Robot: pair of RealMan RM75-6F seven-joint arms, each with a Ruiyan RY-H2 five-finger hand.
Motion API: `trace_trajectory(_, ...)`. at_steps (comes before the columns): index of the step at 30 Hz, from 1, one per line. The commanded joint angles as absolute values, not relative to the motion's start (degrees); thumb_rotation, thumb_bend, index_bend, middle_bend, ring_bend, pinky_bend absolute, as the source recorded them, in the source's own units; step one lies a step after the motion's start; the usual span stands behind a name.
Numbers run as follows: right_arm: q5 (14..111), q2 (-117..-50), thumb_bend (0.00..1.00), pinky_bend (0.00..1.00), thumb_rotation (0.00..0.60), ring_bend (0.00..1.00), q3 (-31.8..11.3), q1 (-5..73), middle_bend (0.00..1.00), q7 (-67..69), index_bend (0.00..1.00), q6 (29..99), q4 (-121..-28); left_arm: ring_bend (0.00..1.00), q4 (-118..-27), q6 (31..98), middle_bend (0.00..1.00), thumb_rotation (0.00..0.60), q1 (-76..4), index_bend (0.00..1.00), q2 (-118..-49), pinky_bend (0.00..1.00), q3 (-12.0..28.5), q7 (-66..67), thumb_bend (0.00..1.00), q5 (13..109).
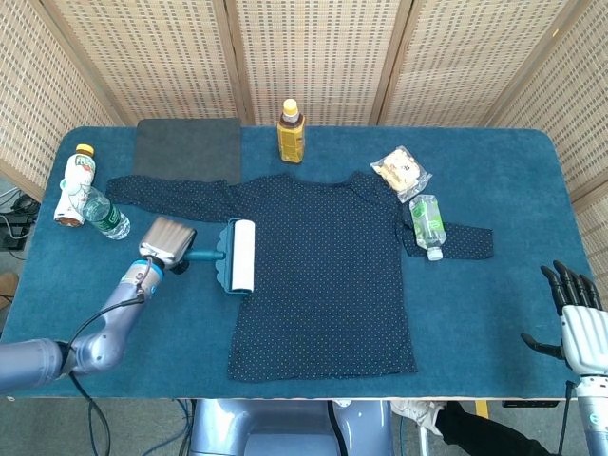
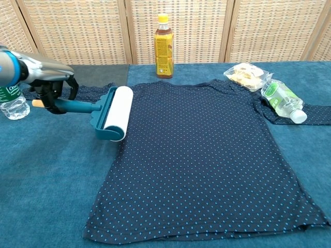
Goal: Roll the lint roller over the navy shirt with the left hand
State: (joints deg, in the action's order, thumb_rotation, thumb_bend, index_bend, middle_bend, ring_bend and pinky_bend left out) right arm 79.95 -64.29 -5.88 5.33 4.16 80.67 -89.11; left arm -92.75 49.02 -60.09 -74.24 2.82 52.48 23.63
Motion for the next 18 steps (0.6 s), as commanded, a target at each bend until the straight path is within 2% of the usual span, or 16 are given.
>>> trace_trajectory(1, 79.45, -64.52, 0.15, 0.0, 0.6, 0.0, -5.94, 5.59, 0.0, 4.07, 0.01, 80.0, -88.67, 0.7, -91.32, 49.28, 0.87, 0.6, -62.35, 0.86, -75.9, 0.7, 2.2, 54.26, 0.87, 20.8)
trace_trajectory(18, 78.49, -65.22, 0.15, 0.0, 0.6, 0.0, -5.99, 6.12, 0.0, 4.88, 0.01, 78.28, -86.82, 0.7, -82.97, 46.53, 0.87, 0.6, -71.12, 0.86, -85.26, 0.7, 0.3, 59.49, 0.86, 12.71)
